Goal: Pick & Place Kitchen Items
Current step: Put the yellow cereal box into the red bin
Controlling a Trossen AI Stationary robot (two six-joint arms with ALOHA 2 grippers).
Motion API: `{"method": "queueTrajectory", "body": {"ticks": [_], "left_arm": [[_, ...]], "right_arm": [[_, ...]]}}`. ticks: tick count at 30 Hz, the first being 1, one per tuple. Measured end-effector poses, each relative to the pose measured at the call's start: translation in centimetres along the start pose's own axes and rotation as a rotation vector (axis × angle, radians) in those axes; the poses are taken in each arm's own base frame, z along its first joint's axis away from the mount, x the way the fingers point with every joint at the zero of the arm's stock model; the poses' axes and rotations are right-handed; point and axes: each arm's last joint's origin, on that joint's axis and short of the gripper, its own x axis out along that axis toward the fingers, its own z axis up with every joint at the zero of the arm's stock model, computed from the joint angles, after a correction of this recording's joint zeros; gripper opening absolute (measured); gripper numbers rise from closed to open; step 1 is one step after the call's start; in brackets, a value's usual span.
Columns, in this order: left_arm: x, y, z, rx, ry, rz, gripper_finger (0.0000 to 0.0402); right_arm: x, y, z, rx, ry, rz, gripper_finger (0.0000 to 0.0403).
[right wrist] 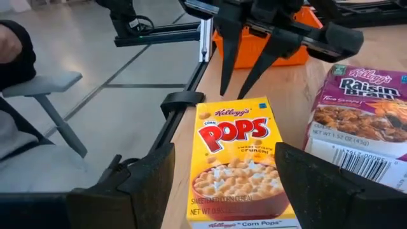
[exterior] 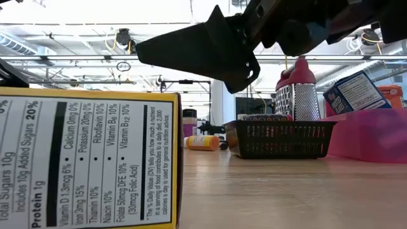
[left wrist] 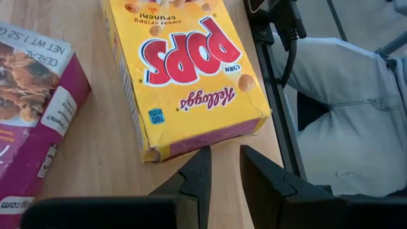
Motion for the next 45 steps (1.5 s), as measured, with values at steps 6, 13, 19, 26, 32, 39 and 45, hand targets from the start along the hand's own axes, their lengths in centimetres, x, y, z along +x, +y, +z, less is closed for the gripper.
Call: {"method": "queueTrajectory", "body": {"ticks": [6,13,19,26,32,39,45], "left_arm": [[0.0,0.0,0.0,0.003,0.000,0.000,0.0081],[0.0,0.0,0.0,0.003,0.000,0.001,0.0081],[0.0,0.0,0.0,0.003,0.000,0.000,0.0081],[0.0,0.0,0.0,0.007,-0.006,0.004,0.0081],[0.0,0.2,0.3,0.002,-0.014,0.008,0.0081],[0.1,0.4,0.5,-0.003,-0.020,0.013,0.0081],[0.1,0.4,0.5,-0.004,-0.027,0.016,0.0081]], "right_arm": [[0.0,-0.3,-0.7,0.084,0.069,-0.033,0.0265],[0.0,-0.6,-0.8,0.075,0.060,-0.110,0.0297],[0.0,-0.9,-1.0,0.083,0.087,-0.125,0.0329],[0.0,-0.9,-1.0,0.078,0.090,-0.125,0.0343],[0.4,-0.7,-2.0,0.084,0.089,-0.111,0.0343],[0.9,-0.4,-3.4,0.096,0.084,-0.075,0.0343],[1.0,-0.3,-3.6,0.076,0.081,-0.071,0.0343]]}}
